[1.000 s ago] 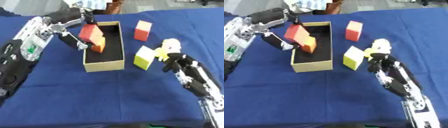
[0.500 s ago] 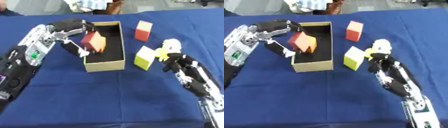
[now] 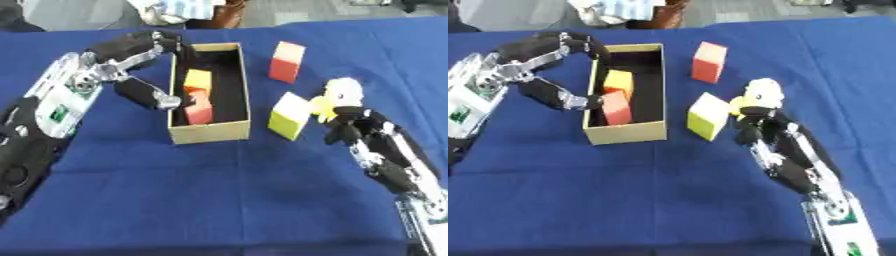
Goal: Pick up objects on the table and place them in the box.
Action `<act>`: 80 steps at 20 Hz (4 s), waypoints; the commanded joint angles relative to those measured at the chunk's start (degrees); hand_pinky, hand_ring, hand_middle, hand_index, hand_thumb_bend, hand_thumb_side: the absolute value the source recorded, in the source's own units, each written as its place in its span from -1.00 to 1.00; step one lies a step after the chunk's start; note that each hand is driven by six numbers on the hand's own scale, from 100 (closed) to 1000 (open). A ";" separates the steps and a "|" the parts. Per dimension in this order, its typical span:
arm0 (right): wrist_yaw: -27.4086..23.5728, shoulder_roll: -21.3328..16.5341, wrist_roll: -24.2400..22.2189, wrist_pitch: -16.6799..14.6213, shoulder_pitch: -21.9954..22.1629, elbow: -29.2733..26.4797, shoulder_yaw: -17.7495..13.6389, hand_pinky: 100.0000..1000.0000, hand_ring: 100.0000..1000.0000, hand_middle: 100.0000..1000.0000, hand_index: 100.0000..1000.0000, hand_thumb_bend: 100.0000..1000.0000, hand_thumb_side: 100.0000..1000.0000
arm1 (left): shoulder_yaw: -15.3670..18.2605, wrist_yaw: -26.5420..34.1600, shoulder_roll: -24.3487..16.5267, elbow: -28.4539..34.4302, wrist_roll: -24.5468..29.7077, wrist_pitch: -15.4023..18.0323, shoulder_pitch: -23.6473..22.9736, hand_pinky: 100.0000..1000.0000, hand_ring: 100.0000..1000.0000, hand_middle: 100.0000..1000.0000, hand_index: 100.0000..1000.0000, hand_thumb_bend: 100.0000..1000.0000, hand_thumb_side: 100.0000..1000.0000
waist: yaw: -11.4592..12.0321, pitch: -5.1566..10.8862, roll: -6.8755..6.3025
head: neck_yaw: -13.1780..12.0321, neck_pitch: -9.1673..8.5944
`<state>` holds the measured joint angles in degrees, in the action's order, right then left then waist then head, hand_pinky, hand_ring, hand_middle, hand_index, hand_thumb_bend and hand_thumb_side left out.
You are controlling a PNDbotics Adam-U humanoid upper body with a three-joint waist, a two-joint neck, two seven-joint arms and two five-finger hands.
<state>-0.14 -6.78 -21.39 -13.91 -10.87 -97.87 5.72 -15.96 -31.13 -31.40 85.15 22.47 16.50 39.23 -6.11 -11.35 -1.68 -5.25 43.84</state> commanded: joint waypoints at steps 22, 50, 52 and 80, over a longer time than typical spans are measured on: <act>5.49 -17.97 -0.71 -6.74 -13.50 3.67 -1.01 0.18 0.18 0.28 0.66 -1.00 -0.47 | 14.21 19.83 1.06 23.91 -10.90 -8.54 -24.03 0.61 0.38 0.45 0.65 -0.80 0.15 | 1.89 1.23 1.38 | 1.65 0.28; 35.91 -26.30 -13.56 -22.34 -36.24 38.82 4.68 0.66 0.83 0.85 1.00 -1.00 -0.35 | 15.68 20.97 7.78 25.12 -10.91 -11.87 -30.63 0.60 0.32 0.40 0.64 -0.98 0.32 | 3.69 2.06 2.37 | 2.58 0.28; 38.01 -25.49 -13.27 -22.10 -36.74 40.77 4.12 0.67 0.82 0.84 1.00 -1.00 -0.28 | 15.65 21.01 7.95 25.07 -10.82 -11.90 -30.64 0.60 0.32 0.40 0.64 -0.98 0.32 | 3.70 2.07 2.28 | 2.69 0.28; 63.30 -19.15 0.73 -21.61 -37.27 53.67 -0.57 0.50 0.54 0.52 0.76 -1.00 -0.70 | 15.40 20.86 8.80 24.94 -10.19 -11.92 -30.48 0.60 0.32 0.40 0.64 -1.00 0.34 | 3.82 2.02 1.01 | 3.25 0.28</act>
<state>61.38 -25.00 -21.50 -35.85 -47.91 -44.92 5.39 -0.79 -10.33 -22.07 109.47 12.17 4.47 8.16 -2.34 -10.79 0.04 -2.17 43.85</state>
